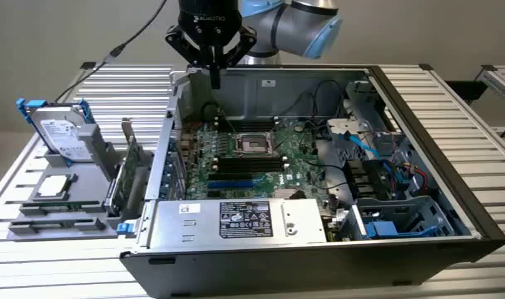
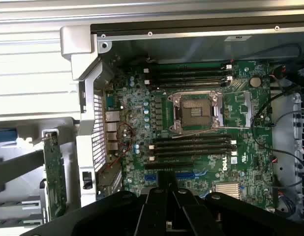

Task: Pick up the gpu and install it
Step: 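Reach for the gpu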

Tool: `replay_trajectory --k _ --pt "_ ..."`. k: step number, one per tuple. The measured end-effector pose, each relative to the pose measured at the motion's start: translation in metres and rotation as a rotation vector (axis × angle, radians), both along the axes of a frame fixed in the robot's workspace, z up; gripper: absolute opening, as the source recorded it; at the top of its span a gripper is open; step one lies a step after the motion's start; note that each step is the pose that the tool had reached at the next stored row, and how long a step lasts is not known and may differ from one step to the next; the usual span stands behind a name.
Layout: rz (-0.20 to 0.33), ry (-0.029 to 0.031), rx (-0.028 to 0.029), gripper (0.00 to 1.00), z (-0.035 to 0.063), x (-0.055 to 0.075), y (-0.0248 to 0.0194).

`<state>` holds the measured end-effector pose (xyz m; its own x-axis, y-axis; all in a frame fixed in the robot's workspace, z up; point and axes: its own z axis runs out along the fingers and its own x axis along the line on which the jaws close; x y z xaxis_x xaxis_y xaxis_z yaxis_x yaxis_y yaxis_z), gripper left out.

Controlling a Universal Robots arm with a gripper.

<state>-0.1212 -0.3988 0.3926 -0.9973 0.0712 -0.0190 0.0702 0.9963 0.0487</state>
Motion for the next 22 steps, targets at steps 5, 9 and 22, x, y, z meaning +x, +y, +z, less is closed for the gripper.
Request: replay_trajectory --k 5,9,22 --pt "0.000 0.0000 0.0000 0.11 0.0000 0.000 0.0000" --pt "0.000 0.0000 0.0000 0.11 0.0000 0.000 0.0000" --pt "0.000 0.0006 0.0001 0.11 -0.0033 -0.058 0.0000"
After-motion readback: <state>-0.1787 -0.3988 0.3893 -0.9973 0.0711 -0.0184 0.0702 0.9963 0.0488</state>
